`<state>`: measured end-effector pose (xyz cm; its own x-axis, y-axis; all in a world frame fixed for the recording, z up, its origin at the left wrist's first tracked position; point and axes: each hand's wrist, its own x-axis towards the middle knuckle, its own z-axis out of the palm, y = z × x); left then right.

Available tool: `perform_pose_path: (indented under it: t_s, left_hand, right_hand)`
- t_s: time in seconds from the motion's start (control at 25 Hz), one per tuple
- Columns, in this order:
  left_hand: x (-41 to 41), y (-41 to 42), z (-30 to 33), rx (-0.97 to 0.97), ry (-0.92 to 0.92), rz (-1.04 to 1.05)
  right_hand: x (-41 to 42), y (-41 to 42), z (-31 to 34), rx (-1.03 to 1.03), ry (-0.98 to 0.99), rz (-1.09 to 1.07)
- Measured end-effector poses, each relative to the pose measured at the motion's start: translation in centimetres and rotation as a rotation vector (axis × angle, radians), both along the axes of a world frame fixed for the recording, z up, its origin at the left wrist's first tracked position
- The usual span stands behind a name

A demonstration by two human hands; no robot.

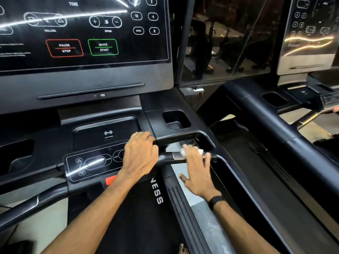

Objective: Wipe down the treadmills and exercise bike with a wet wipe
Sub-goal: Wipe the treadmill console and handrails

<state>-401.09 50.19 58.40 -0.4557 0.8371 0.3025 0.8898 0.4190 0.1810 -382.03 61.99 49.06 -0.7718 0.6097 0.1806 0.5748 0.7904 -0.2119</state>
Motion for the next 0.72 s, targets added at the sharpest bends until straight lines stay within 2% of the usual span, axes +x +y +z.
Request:
perform_pose_path:
  t_s: [0.12, 0.28, 0.36, 0.56, 0.64, 0.72]
  left_hand:
    - [0.3, 0.1, 0.0, -0.011, 0.003, 0.004]
    - [0.5, 0.2, 0.2, -0.016, 0.005, 0.016]
    - [0.7, 0.2, 0.2, -0.015, 0.007, 0.025]
    - [0.4, 0.1, 0.1, 0.025, 0.018, 0.015]
    - [0.4, -0.1, 0.3, 0.053, 0.04, 0.015]
    - [0.3, -0.2, 0.4, 0.05, 0.038, 0.012]
  right_hand:
    - [2.1, 2.5, -1.1, -0.081, -0.082, -0.314]
    - [-2.4, -0.3, 1.3, -0.44, 0.101, -0.574]
    - [-5.2, -3.8, 2.7, -0.601, 0.221, -0.559]
    - [-9.0, -14.2, 4.4, -0.845, 0.513, -0.133]
    - [-9.8, -15.1, 4.5, -0.95, 0.637, -0.146]
    - [-9.9, -13.7, 4.4, -1.013, 0.696, -0.254]
